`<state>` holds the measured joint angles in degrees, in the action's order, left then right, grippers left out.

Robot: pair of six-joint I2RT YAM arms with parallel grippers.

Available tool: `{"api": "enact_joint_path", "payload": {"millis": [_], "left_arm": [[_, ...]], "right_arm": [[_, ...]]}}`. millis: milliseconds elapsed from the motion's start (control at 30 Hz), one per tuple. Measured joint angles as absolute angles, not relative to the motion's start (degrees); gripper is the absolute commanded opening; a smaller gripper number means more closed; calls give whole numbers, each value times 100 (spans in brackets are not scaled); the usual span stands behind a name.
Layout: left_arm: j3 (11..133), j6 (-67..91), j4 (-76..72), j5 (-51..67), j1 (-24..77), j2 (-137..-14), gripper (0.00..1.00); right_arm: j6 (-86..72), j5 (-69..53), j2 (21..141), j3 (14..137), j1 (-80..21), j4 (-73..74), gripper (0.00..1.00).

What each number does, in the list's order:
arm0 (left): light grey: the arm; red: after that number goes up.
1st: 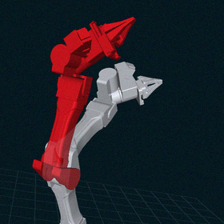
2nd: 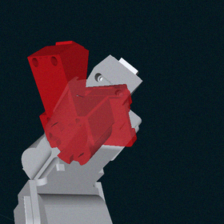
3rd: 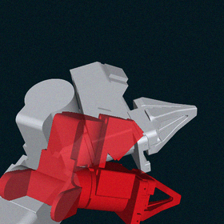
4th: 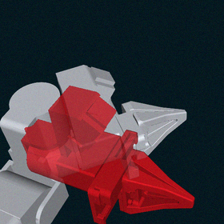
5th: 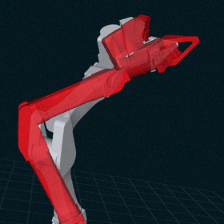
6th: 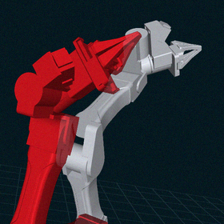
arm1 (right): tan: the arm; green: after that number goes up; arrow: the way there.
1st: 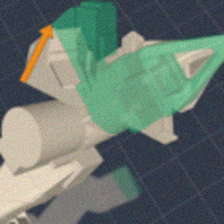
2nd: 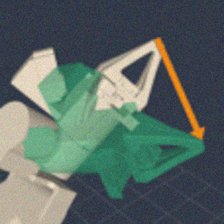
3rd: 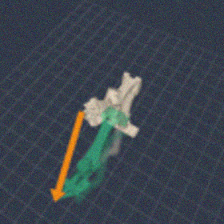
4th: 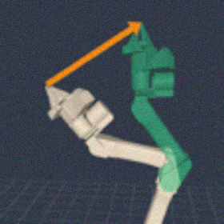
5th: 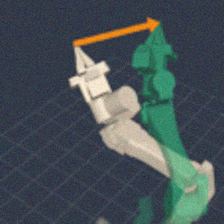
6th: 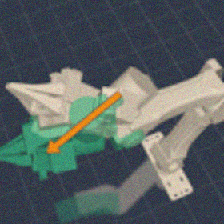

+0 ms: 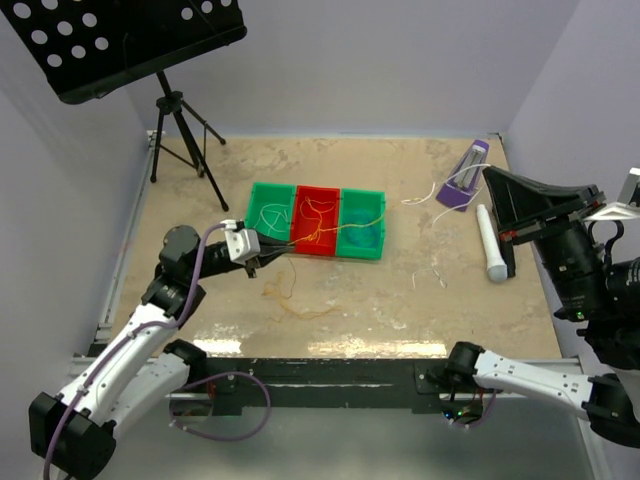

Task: Untangle the cables

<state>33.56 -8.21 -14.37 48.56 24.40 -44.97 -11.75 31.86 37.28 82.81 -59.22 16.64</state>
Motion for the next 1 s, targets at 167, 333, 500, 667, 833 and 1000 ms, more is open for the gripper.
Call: {"api": "enact_joint_path", "payload": {"millis": [167, 333, 500, 667, 833, 1000], "left_arm": [[3347, -917, -1201, 4727, 2438, -4368, 0], [3251, -965, -1068, 4613, 2438, -4195, 0], [3061, -941, -858, 4340, 2438, -4062, 0], [2842, -757, -679, 4204, 2438, -4034, 0], [2998, -600, -628, 4316, 2438, -3983, 0], [4034, -556, -377, 4578, 2438, -3896, 0]], "right_arm": [[-980, 3406, 3957, 8543, -5931, 1745, 0], [-773, 3745, 4010, 9059, -5935, 1809, 0], [-607, 3983, 3846, 9277, -5924, 1586, 0], [-548, 3953, 3852, 9310, -5918, 1400, 0], [-613, 3905, 4198, 9115, -5924, 1160, 0], [-696, 3752, 4928, 8792, -5937, 875, 0]]}}
